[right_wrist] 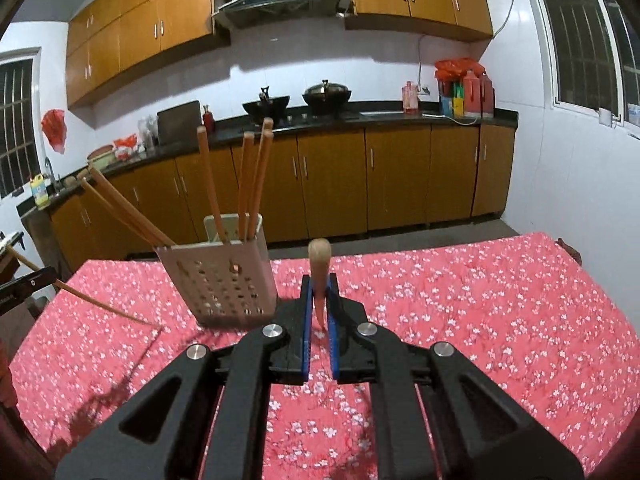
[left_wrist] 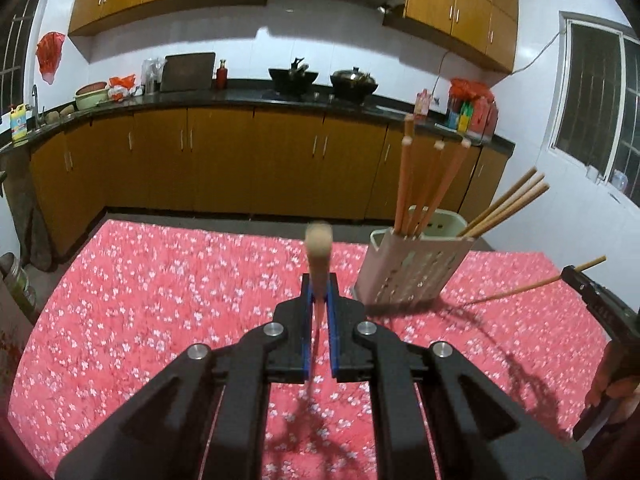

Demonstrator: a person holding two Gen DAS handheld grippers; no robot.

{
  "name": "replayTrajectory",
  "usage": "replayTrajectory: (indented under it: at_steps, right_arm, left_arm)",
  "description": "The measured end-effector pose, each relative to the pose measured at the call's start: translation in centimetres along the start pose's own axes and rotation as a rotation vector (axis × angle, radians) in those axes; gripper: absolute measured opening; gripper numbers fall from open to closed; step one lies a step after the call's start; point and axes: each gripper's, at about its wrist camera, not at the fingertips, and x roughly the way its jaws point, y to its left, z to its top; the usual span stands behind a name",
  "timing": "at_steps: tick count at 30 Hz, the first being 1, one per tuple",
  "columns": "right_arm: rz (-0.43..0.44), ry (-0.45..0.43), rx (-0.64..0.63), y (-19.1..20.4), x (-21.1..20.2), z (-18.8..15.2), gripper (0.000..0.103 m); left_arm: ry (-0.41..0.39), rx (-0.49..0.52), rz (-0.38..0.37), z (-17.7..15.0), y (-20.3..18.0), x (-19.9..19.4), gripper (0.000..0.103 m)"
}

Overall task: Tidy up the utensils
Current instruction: 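Lift the left tool's chopstick over the holder while the right tool carries its chopstick there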

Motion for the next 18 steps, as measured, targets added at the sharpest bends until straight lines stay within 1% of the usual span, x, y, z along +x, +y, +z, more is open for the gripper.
replayTrajectory:
  at_steps: [8,18]
  right_arm:
    - [0.021,-0.013,0.015,0.1,-0.3,0.7,0.007]
    - [0.031,-0.021,0.011,0.4,-0.4,1.0,0.007]
  left_arm:
    - [-0.027,0.012,-0.016,1.1,-0.9,-0.8,0.008]
    - [-0.03,0.019,-0.028,1.2,-1.4,-0.6,0.008]
